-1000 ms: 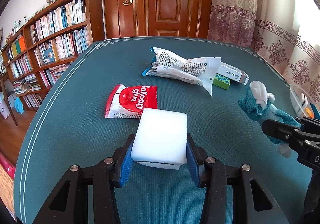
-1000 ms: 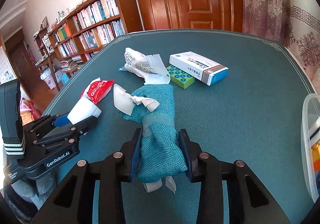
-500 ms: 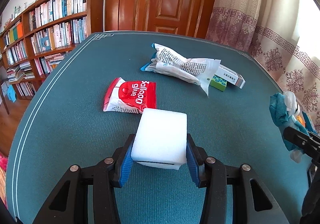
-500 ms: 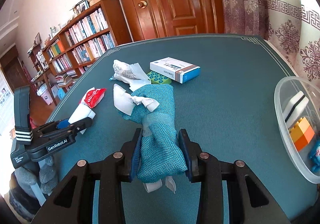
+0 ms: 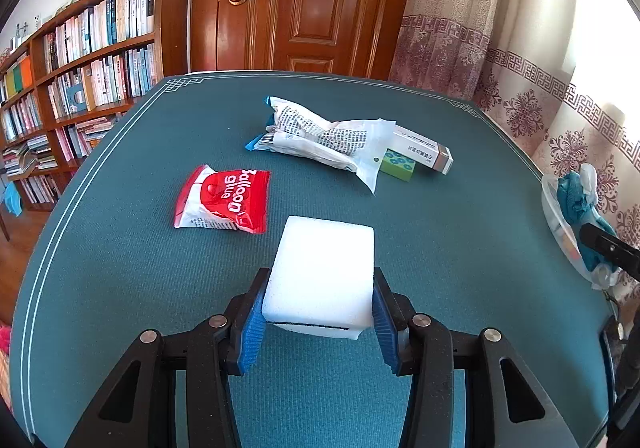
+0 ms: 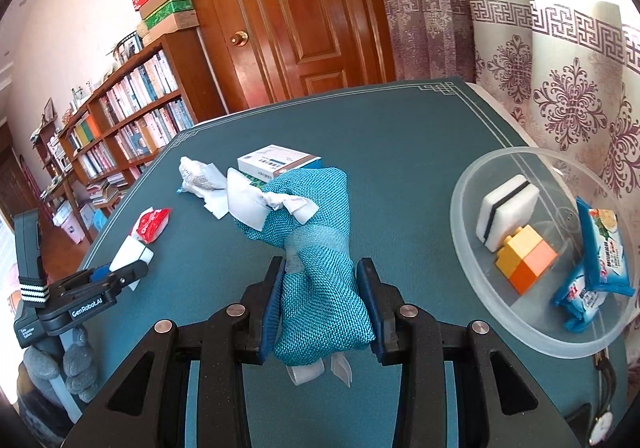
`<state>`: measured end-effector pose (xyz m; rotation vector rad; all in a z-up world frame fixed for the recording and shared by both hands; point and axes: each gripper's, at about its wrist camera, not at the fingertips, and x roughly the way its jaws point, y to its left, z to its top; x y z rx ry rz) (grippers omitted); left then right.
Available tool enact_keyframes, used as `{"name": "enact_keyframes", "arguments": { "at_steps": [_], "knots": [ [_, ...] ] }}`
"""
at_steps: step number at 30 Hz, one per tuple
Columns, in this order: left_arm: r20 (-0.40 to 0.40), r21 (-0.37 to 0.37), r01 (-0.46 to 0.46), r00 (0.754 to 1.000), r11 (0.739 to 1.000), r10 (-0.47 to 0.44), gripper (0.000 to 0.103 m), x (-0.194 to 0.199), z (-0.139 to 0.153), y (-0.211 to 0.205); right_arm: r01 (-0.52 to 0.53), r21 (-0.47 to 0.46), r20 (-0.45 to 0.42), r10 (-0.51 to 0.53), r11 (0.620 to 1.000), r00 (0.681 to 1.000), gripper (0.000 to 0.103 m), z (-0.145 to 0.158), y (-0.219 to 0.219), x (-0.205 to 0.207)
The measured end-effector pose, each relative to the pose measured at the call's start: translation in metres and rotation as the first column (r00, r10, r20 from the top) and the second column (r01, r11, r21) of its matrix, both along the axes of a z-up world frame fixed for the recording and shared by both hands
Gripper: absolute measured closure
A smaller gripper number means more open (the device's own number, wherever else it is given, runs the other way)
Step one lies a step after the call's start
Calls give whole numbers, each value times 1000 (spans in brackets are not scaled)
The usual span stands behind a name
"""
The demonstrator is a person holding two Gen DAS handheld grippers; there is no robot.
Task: Organize objects
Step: 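Carry the teal cloth to the bowl with the right tool while the left carries the white block, then lower the teal cloth into the bowl with the right tool while the left brings the white block over it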
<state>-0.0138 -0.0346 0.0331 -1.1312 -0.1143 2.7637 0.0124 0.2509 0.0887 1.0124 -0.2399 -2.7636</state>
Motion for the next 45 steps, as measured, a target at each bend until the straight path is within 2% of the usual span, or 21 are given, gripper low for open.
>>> {"name": "enact_keyframes", "arguments": {
  "at_steps": [7,14,19,22,28,32,35,40,45],
  "knots": [
    [-10,-9,45,999,999,-45,53,3,7,25,164,-9,-31,-164,986,986,66,13,54,0],
    [-14,-21,82,996,996,-83,53,5,12,45,343,-18,-47,-343,939,938,65,16,112,-8],
    [-16,-27,107,994,994,-108,53,7,16,59,402,-9,-37,-402,916,915,65,10,138,-23],
    [-19,-34,117,993,993,-118,53,7,18,65,415,4,-26,-415,910,910,65,4,144,-25],
    [-15,-42,137,990,990,-138,53,6,19,76,385,12,-30,-384,923,923,65,0,140,-13],
    [-8,-45,157,987,987,-158,53,7,16,86,337,80,-40,-335,938,941,65,-1,129,-13],
    [-7,-50,169,986,984,-169,53,9,16,91,329,150,-37,-328,932,944,65,-5,122,-19],
    [-16,-49,176,984,983,-177,53,9,20,94,339,121,-43,-336,933,941,65,-3,124,-13],
    [-14,-42,209,978,977,-210,53,7,23,106,349,148,-41,-347,925,937,65,-2,124,-7]
  ]
}}
